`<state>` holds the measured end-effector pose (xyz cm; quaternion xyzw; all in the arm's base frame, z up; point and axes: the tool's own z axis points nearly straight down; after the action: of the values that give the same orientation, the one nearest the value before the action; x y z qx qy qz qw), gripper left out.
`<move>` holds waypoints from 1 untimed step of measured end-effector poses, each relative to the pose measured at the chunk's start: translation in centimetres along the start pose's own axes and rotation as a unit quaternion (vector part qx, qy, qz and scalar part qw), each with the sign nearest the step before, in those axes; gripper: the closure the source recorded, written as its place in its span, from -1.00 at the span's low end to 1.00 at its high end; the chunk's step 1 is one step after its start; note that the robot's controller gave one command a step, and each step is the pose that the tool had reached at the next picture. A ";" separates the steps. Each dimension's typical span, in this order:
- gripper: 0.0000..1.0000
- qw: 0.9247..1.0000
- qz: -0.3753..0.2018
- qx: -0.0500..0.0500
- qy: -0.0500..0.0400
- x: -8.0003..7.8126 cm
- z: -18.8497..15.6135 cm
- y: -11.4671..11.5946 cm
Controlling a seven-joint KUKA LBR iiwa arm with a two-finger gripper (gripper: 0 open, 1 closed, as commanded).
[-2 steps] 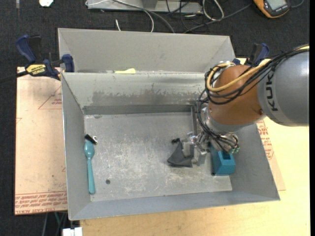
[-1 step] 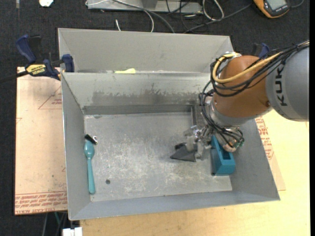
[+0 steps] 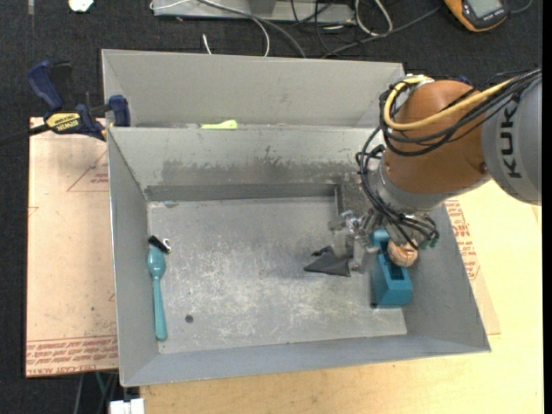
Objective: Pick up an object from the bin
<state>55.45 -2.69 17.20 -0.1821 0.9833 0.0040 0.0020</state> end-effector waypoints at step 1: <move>1.00 1.000 0.000 0.002 -0.005 -0.2 -4.6 -0.1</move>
Offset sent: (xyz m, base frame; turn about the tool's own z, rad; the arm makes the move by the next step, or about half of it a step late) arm 0.0017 0.0000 0.0740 0.0004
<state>55.70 -2.72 21.82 -0.1817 0.9833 0.0026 0.0070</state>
